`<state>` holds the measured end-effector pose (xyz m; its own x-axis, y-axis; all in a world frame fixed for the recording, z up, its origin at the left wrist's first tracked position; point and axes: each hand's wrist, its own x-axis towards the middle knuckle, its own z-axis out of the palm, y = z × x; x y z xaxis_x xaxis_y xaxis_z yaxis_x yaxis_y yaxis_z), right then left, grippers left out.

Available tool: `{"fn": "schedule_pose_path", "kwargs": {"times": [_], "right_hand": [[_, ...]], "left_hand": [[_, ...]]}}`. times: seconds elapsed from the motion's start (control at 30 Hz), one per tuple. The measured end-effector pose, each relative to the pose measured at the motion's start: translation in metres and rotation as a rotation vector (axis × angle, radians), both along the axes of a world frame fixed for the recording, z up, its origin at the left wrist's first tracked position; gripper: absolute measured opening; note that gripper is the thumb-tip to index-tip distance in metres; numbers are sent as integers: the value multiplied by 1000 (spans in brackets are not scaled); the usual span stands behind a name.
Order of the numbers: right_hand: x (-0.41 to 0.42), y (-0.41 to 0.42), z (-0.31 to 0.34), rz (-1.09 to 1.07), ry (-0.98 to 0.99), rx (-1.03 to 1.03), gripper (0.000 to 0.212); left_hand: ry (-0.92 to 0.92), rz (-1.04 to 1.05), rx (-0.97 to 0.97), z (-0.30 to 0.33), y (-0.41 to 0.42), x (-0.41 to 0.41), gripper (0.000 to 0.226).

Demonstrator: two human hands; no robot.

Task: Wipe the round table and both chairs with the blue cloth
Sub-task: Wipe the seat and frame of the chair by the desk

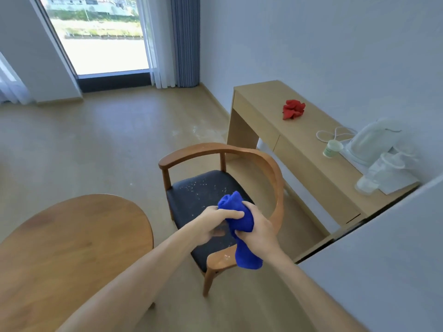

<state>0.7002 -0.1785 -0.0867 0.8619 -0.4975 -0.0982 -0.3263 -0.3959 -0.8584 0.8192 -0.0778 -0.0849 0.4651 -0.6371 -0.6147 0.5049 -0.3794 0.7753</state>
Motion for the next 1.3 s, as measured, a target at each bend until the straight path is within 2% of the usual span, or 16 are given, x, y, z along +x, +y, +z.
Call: {"fn": "schedule_pose_path", "kwargs": {"times": [0.1,0.17,0.3,0.37,0.53,0.83,1.1,1.3], "right_hand": [[17,-41,-5,55,26,-16,50],[31,-64,-10,107,49,-53,51],[69,-105,-25,230,122,-189,55],[91,-126,-35,288,164,-236,55],[149,-178,-75,425,241,-291,47],[242,-236,-174,636,339,-406,59],[340,-240,-305,842,300,-533,67],[422,-229,-357,898,193,-587,69]], "left_hand": [[-48,-196,-13,-6,-16,30,38],[-200,-256,75,-16,-23,49,36],[-782,-174,524,-65,-21,88,52],[-877,-205,680,-94,-13,106,59],[-849,-229,886,-163,-13,150,64],[-765,-188,1015,-260,-34,200,63],[-743,-193,1104,-383,-44,237,59],[-833,-184,1108,-436,-53,261,57]]}}
